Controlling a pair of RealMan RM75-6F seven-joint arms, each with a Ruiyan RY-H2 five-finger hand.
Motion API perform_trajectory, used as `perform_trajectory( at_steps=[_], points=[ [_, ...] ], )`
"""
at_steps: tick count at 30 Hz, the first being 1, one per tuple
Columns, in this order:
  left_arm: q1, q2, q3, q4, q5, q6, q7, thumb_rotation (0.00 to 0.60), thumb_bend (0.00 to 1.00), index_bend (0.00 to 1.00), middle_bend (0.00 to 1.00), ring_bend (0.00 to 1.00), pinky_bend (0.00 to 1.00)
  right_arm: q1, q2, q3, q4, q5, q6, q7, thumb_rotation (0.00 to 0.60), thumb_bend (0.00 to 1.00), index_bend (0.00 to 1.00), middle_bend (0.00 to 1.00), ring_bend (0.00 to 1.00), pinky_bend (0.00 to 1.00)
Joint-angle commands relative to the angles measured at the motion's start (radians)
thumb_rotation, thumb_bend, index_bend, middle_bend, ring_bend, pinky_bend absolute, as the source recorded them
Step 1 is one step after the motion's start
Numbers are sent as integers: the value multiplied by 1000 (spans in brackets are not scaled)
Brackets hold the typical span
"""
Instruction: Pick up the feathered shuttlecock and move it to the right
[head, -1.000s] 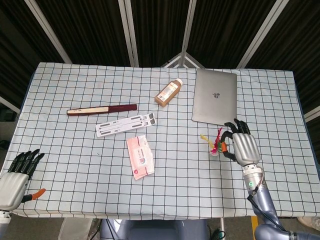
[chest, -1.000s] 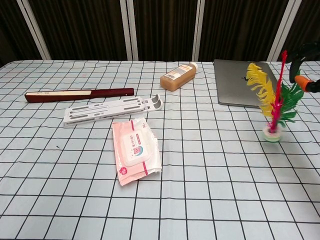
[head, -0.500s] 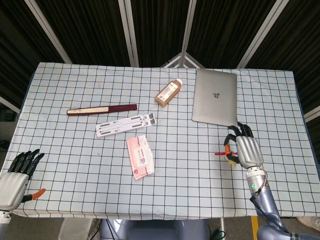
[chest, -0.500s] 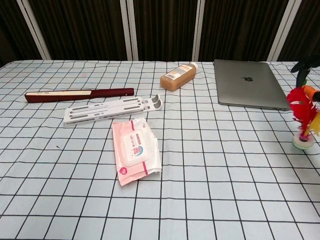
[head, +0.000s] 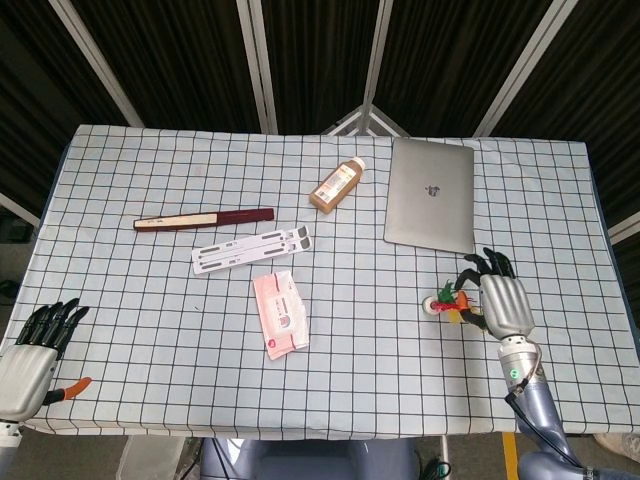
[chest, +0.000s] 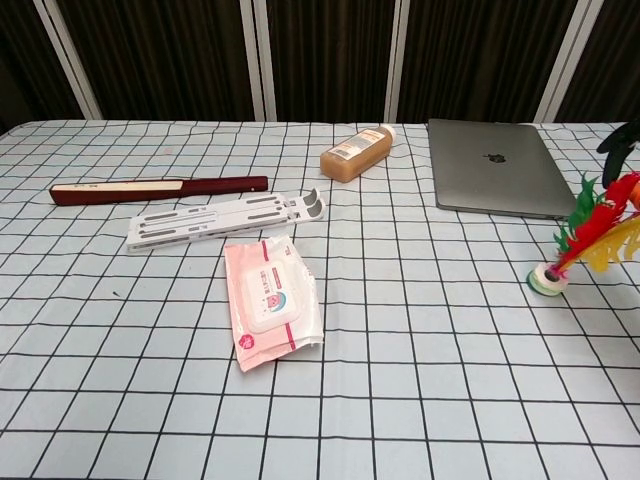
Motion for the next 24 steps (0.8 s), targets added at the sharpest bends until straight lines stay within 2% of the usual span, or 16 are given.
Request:
perform_trajectory(
  at_steps=[1,3,6,12,17,20,24],
  points=[
    [0,0,0,0,1,1,0,600,0,0,0,0,0,-2,4,-4,2,-6,3,-5,600,554,22,48,0,0],
    [0,0,0,0,1,2,-1,600,0,0,0,0,0,-4,11,-6,-2,-13,8,-10,600,493,0,3,0,0],
    [0,0,0,0,1,1,-2,600,0,0,0,0,0,-12,30,-6,-24,-33,28,-12,600,438,0,0,0,0],
    [1,1,0,1,3,4,-5,600,0,0,0,0,0,-71,119,-34,-89,-129,100,20,600,418,0,0,0,0],
    [1,0,-1,5,6,8,-5,600,0,0,0,0,0,-179,217,-134,-59,-268,186,78,600,419,0,0,0,0],
    [1,-4,-2,10,9,11,3,600,0,0,0,0,0,-252,257,-210,21,-344,237,108,600,418,0,0,0,0],
    [2,-11,-4,15,20,22,12,600,0,0,0,0,0,-321,258,-268,126,-404,295,121,600,418,0,0,0,0]
  ],
)
